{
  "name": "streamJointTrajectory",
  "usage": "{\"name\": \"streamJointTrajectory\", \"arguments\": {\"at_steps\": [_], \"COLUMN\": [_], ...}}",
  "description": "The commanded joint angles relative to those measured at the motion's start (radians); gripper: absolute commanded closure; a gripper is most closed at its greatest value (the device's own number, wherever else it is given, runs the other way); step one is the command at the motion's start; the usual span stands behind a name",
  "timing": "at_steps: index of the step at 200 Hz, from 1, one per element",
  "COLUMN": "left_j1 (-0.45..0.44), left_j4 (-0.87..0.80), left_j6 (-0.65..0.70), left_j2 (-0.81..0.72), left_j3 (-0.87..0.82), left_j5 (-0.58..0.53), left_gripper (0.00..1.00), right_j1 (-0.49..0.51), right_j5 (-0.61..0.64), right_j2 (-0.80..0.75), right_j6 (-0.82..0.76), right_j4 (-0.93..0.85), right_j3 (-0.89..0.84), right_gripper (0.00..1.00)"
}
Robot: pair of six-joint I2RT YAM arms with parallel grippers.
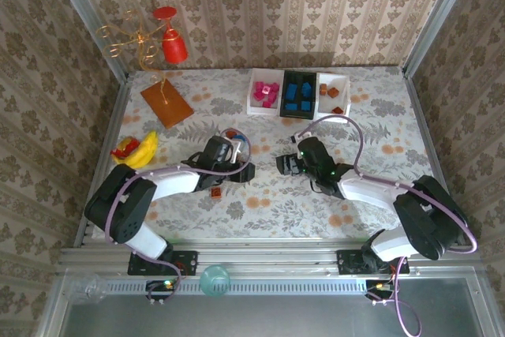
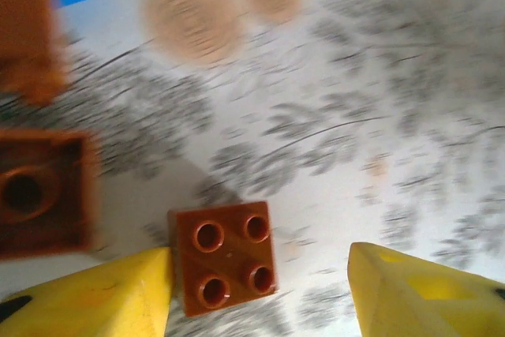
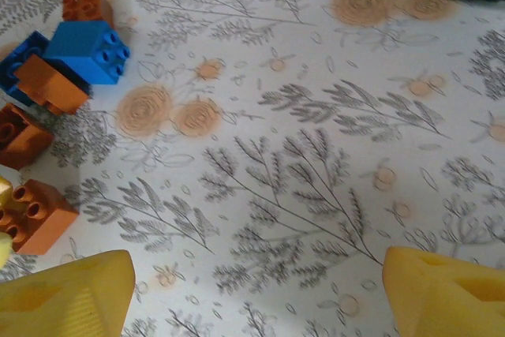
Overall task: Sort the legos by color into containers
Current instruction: Move the lego to the center of the table, then pick up the lego from the center of the table.
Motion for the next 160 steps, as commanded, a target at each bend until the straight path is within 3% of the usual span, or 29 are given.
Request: {"name": "streamJointTrajectory", "arguments": {"at_steps": [1,43,59,102,160], "left_j1": [0.03,0.184,0.227,0.257,0.287], "left_j4": [0.145,0.12,0.052,-0.133,-0.203], "left_j6": [-0.065,-0.108,-0.084,-0.005,0.018], "left_j2": [-0.032,-0.187,-0.274,-0.475,-0.63], "left_j3": [-0.045,-0.164,-0.179,-0.179,-0.216], "left_j5": [0.072,0.044,0.015,-0.082,-0.108], "left_gripper": [0.39,0.39,0.38,0.35,0.34], "right_j1": [0.001,0.118,0.181,0.268,0.267], "right_j5": [0.048,0.064,0.055,0.008,0.004], "right_j2": [-0.061,-0.018,0.071,0.282,0.504], "right_j6": [0.029,0.04,0.016,-0.115,-0.178], "right_j4": [0.043,0.063,0.092,0.082,-0.015], "right_j3": [-0.036,-0.015,0.023,0.184,0.364], "right_gripper": [0.16,0.16,0.16,0.17,0.33]}}
